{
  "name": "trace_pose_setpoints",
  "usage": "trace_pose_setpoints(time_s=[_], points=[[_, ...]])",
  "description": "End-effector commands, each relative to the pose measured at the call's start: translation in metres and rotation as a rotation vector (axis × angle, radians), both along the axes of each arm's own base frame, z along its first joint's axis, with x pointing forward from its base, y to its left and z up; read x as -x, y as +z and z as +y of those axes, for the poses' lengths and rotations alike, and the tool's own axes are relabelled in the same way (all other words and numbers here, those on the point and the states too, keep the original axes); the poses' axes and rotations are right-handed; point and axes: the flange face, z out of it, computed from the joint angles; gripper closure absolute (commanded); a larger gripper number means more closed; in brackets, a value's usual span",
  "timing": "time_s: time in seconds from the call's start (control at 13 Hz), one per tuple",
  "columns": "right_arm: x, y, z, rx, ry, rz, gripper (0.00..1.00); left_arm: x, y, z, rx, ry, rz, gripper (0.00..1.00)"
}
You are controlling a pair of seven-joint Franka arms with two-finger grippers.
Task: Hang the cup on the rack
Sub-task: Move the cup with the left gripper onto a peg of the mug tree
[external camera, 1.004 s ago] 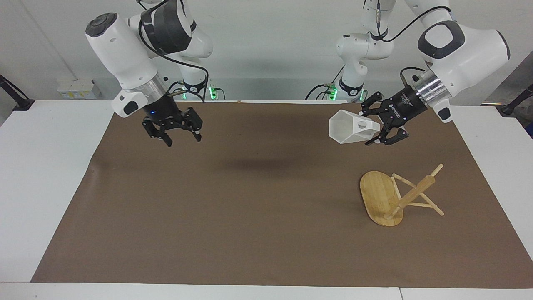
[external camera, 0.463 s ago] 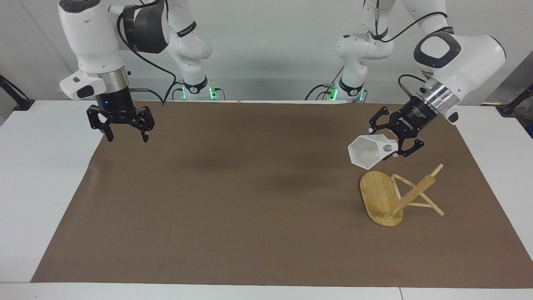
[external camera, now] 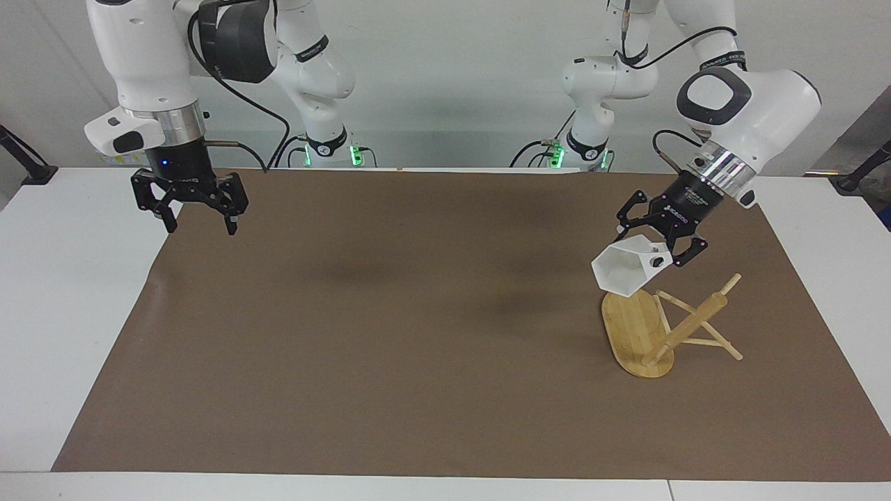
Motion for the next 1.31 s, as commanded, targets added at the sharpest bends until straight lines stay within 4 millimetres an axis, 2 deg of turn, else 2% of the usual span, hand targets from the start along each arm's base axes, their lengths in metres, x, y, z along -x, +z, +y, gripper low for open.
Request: trace_pose_setpoints(time_s=[0.0,0.31,0.46,0.54,0.69,0.85,1.08,1.24], points=[[-0.003,0.013,-0.005,-0.025,-0.059,0.017,0.00,0.013,-0.006,0.002,0.012,0.064,-0.005,1.00],[-0.002,0.003,-0.023,-0.092,-0.149,0.040,0.00,0.009,-0.012,0.005,0.025,0.138,0.021,1.00],[0.001,0.002,-0.023,-0.100,-0.189,0.056,0.00,0.010,-0.018,0.005,0.019,0.149,0.022,1.00],[0.001,0.001,-0.024,-0.100,-0.187,0.059,0.00,0.011,-0.021,-0.001,0.016,0.141,0.023,1.00],[0.002,0.001,-0.025,-0.085,-0.127,0.072,0.00,0.012,-0.023,-0.008,0.014,0.143,0.018,1.00],[0.003,0.001,-0.040,-0.064,-0.049,0.078,0.00,0.013,-0.023,-0.015,0.015,0.137,0.021,1.00],[0.008,0.000,-0.047,-0.058,-0.030,0.109,0.00,0.010,-0.030,-0.013,0.011,0.171,0.026,1.00],[0.017,-0.005,-0.047,-0.064,-0.037,0.178,0.00,0.007,-0.037,-0.024,-0.004,0.169,0.013,1.00]])
